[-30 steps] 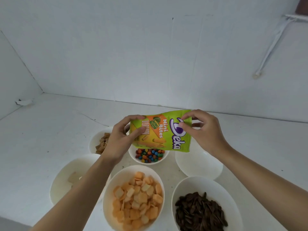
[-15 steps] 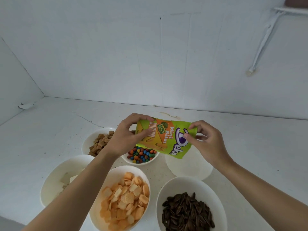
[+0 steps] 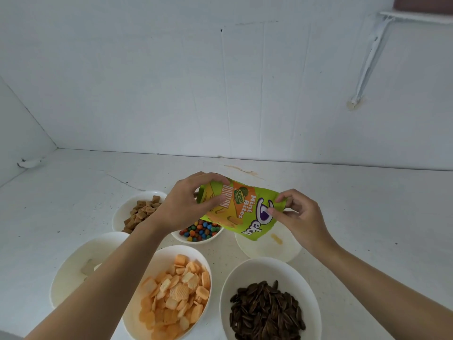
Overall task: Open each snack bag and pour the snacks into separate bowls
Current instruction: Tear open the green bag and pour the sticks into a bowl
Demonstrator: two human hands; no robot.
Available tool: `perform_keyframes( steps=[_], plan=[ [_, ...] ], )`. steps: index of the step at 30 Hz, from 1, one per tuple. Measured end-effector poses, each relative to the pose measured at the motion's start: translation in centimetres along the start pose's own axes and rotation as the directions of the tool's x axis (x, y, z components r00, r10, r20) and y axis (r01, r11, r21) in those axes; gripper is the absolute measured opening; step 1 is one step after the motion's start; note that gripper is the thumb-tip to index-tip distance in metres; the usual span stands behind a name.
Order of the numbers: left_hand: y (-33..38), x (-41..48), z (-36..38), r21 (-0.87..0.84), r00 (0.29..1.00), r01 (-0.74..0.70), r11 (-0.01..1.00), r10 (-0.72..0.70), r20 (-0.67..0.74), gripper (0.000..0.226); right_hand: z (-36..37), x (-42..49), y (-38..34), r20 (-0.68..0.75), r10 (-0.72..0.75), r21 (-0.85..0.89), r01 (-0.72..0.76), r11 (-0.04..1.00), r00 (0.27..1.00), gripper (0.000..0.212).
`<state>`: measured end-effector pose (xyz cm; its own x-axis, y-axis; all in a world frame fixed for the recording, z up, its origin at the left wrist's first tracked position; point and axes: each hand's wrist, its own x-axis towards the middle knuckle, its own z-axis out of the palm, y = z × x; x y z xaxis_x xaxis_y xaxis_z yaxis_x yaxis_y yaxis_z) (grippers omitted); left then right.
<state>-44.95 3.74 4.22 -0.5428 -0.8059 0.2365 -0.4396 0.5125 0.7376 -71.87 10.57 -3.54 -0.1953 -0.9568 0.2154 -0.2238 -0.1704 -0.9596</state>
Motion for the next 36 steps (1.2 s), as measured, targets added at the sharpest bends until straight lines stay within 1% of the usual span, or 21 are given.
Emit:
perform_keyframes(
  steps=[6,9,17,21,27,32,36],
  plan=[
    [0.8,0.4,-0.4,0.095,0.996,-0.092,0.991,0.089,0.030,0.029,-0.3,-0.4,-0.2,-0.002,0.028,0.027,-0.028,0.999,1.000,0.019],
    [1.5,0.9,-0.2,0.101,0.992,-0.124,0.987,0.120,0.050,0.029,-0.5,-0.7,-0.2,-0.013,0.046,0.025,-0.046,0.999,0.999,0.018],
    [2.5,1.4,-0.3,0.098,0.990,-0.140,0.985,0.137,0.033,0.030,-1.0,-0.6,-0.9,-0.009,0.061,0.069,-0.060,0.996,0.998,0.018],
    [3.1,1.8,-0.4,0.099,0.988,-0.146,0.984,0.141,0.060,0.032,-1.1,-0.8,-0.6,-0.009,0.053,0.066,-0.052,0.996,0.999,0.019],
    [3.7,2.1,-0.9,0.052,0.991,-0.124,0.991,0.122,0.046,0.028,-1.2,-0.7,-1.8,-0.040,0.034,0.116,-0.029,0.993,0.999,0.020],
    [4.3,2.6,-1.0,-0.001,0.989,-0.126,0.992,0.126,0.077,0.028,-0.8,-0.8,-1.5,-0.011,0.083,0.074,-0.082,0.994,0.996,0.022],
    [4.5,2.9,-0.7,-0.025,0.988,-0.124,0.992,0.126,0.084,0.028,-0.9,-0.7,-1.9,-0.104,0.096,0.084,-0.087,0.993,0.990,0.022]
  ],
)
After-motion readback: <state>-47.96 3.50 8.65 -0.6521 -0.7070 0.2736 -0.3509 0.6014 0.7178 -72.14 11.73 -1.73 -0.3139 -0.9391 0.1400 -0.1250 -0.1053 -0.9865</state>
